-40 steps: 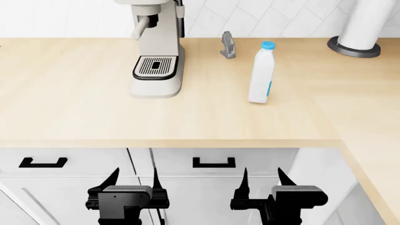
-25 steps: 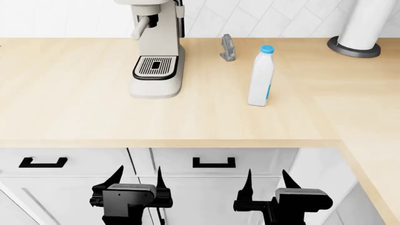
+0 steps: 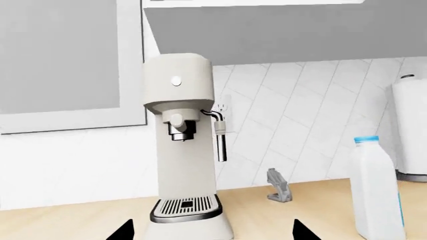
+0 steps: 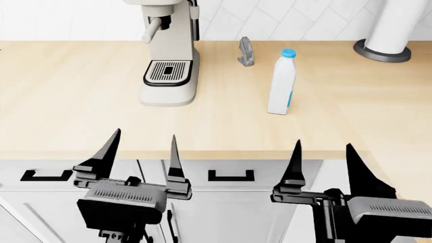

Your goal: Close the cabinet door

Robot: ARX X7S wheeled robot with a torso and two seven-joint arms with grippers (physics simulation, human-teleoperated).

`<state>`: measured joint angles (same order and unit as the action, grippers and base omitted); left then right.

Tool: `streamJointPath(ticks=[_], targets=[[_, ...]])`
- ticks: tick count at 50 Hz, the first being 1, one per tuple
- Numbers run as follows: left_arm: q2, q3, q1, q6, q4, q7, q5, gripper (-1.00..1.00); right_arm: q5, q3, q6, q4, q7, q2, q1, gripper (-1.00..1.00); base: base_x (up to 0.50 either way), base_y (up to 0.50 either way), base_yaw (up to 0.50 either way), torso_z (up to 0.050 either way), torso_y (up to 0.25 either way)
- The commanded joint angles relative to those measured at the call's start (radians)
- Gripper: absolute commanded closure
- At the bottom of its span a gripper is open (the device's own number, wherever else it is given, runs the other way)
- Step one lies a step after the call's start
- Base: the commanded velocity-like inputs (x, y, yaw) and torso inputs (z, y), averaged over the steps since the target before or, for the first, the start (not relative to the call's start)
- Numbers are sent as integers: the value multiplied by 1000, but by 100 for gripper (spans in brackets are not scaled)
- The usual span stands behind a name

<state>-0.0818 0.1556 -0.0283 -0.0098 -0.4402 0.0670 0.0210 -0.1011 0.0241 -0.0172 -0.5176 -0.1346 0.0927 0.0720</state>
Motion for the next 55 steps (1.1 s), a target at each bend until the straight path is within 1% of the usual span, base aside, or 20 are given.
streamJointPath(ticks=[1, 10, 15, 16, 20, 26, 27, 30, 31, 32, 33, 34, 35, 37, 38, 39, 41, 43, 48, 55], targets=[[-12, 21, -46, -78, -252, 18, 9, -100, -45, -40, -143, -286, -60, 36, -88, -100, 0, 0, 0, 0, 0], [-15, 1, -151, -234, -402, 28, -27, -100, -79, -48, -348, -470, -97, 76, -245, -100, 0, 0, 0, 0, 0], [6, -21, -316, -418, -519, 47, -55, -100, -140, -39, -459, -516, -113, 84, -369, -100, 0, 0, 0, 0, 0], [7, -23, -353, -452, -538, 54, -50, -100, -159, -20, -524, -520, -120, 90, -394, -100, 0, 0, 0, 0, 0], [8, -30, -423, -535, -585, 68, -60, -100, -184, -39, -538, -518, -146, 82, -446, -100, 0, 0, 0, 0, 0], [-29, -24, -421, -518, -607, 92, -30, -100, -256, -75, -461, -526, -168, 128, -398, -100, 0, 0, 0, 0, 0], [-33, -22, -422, -515, -607, 97, -24, -100, -268, -66, -456, -528, -176, 149, -397, -100, 0, 0, 0, 0, 0], [-57, -24, -425, -503, -607, 123, -37, -100, -415, 27, -404, -529, -399, 408, -451, -100, 0, 0, 0, 0, 0], [-71, -22, -427, -497, -607, 136, -35, -100, -464, 37, -337, -529, -473, 486, -439, -100, 0, 0, 0, 0, 0], [-98, -19, -435, -490, -607, 165, -55, -100, -501, 44, -300, -529, -538, 560, -447, -100, 0, 0, 0, 0, 0], [-176, 6, -446, -480, -607, 255, -119, -100, -531, 39, -269, -528, -573, 591, -446, -100, 0, 0, 0, 0, 0], [-326, 77, -486, -450, -607, 405, -247, -100, -545, 34, -260, -527, -589, 610, -446, -100, 0, 0, 0, 0, 0], [-476, 201, -568, -392, -607, 555, -379, -100, -553, 29, -248, -524, -597, 615, -443, -100, 0, 0, 0, 0, 0], [-772, 454, -756, -291, -607, 855, -497, -100, -555, 35, -240, -520, -602, 623, -442, -100, 0, 0, 0, 0, 0], [-826, 556, -836, -260, -607, 1005, -514, -100, -550, 42, -235, -519, -604, 622, -441, -100, 0, -90, 0, 0, 0], [-859, 636, -898, -239, -607, 1105, -521, -100, -545, 51, -236, -520, -606, 624, -443, -100, 0, -164, 0, 0, 0], [-895, 742, -983, -209, -606, 1170, -536, -100, -542, 60, -233, -520, -609, 632, -444, -100, -8, -416, 0, 0, 0], [-912, 806, -1035, -193, -606, 1205, -543, -100, -550, 63, -229, -518, -616, 638, -447, -100, -21, -500, 0, 0, 0], [-920, 876, -1085, -180, -604, 1235, -544, -100, -535, 93, -222, -513, -613, 645, -448, -100, -17, -500, 0, -33, 0], [-922, 911, -1107, -167, -601, 1248, -543, -100, -522, 118, -221, -513, -617, 661, -451, -100, 241, -249, 0, -114, 0]])
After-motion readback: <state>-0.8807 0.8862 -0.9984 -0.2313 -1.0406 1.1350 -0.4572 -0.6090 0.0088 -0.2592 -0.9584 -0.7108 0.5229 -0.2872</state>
